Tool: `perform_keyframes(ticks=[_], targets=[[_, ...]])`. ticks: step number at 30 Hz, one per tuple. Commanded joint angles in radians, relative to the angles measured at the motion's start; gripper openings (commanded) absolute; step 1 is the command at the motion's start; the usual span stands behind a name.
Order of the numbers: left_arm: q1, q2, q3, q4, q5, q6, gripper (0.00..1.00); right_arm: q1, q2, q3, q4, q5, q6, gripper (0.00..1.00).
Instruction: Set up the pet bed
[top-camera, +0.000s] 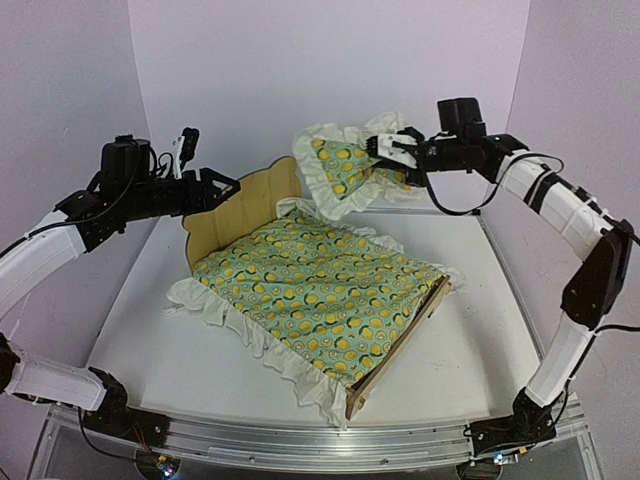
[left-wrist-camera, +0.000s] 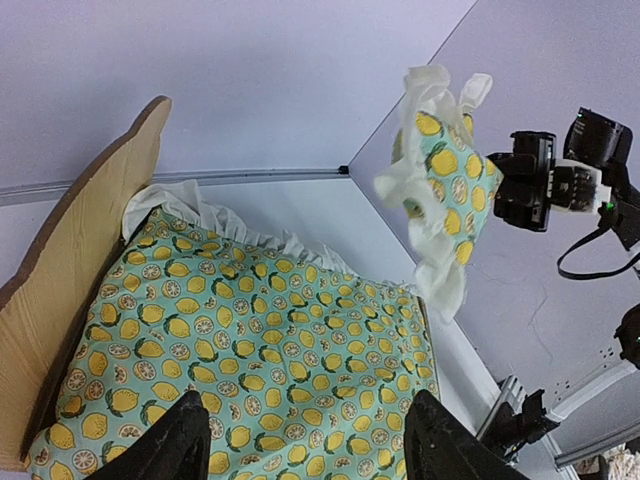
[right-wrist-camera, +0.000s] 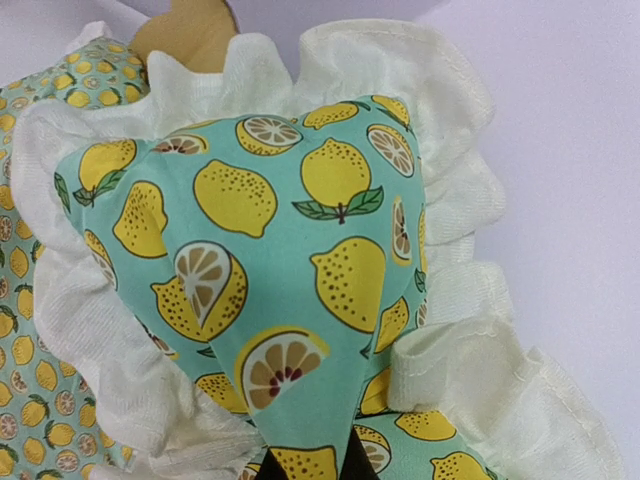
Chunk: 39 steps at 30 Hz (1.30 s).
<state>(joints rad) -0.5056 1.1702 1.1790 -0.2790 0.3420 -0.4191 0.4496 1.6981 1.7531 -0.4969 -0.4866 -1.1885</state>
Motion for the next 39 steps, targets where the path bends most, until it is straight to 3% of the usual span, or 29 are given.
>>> perform_keyframes(ticks=[1,7,13,20,21,22,23,25,29,32,34,36,37,39], targets=[[-0.004,-0.048,0.018,0.044,-0.038,-0.013,0.65,0.090,0.179,0.127,-0.053,-0.072,-0.264,0.01],[-0.005,-0.157,-0.070,0.032,-0.064,-0.051,0.65,0.152,0.408,0.358,-0.105,-0.153,-0.295,0.00],[-0.007,-0.181,-0.101,0.017,-0.060,-0.081,0.65,0.202,0.688,0.657,-0.104,-0.157,-0.173,0.00],[-0.009,-0.188,-0.136,0.012,-0.058,-0.102,0.64,0.240,0.814,0.682,0.072,-0.044,-0.145,0.02],[-0.008,-0.188,-0.140,0.013,-0.058,-0.104,0.64,0.243,0.828,0.698,0.105,-0.012,-0.073,0.27],[-0.008,-0.187,-0.141,0.014,-0.058,-0.104,0.64,0.246,0.830,0.712,0.147,0.027,0.006,0.60],[-0.008,-0.189,-0.141,0.012,-0.062,-0.104,0.64,0.249,0.810,0.712,0.157,0.062,0.043,0.77],[-0.008,-0.194,-0.146,0.011,-0.081,-0.104,0.65,0.268,0.703,0.620,0.177,0.153,0.090,0.96],[-0.008,-0.203,-0.149,0.007,-0.118,-0.089,0.65,0.271,0.374,0.313,0.209,0.275,0.182,0.98],[-0.008,-0.206,-0.143,-0.014,-0.193,-0.056,0.66,0.249,0.134,0.075,0.198,0.507,0.287,0.98],[-0.002,-0.219,-0.130,-0.055,-0.314,-0.055,0.69,0.195,-0.009,-0.095,0.236,0.750,0.498,0.98],[0.050,-0.241,-0.123,-0.069,-0.381,-0.049,0.72,0.084,-0.123,-0.203,0.226,0.994,0.838,0.98],[0.099,-0.250,-0.123,-0.069,-0.390,-0.044,0.73,-0.004,-0.178,-0.230,0.138,1.030,1.005,0.98],[0.235,-0.249,-0.121,-0.065,-0.386,-0.038,0.78,-0.213,-0.321,-0.331,0.031,0.832,1.167,0.98]])
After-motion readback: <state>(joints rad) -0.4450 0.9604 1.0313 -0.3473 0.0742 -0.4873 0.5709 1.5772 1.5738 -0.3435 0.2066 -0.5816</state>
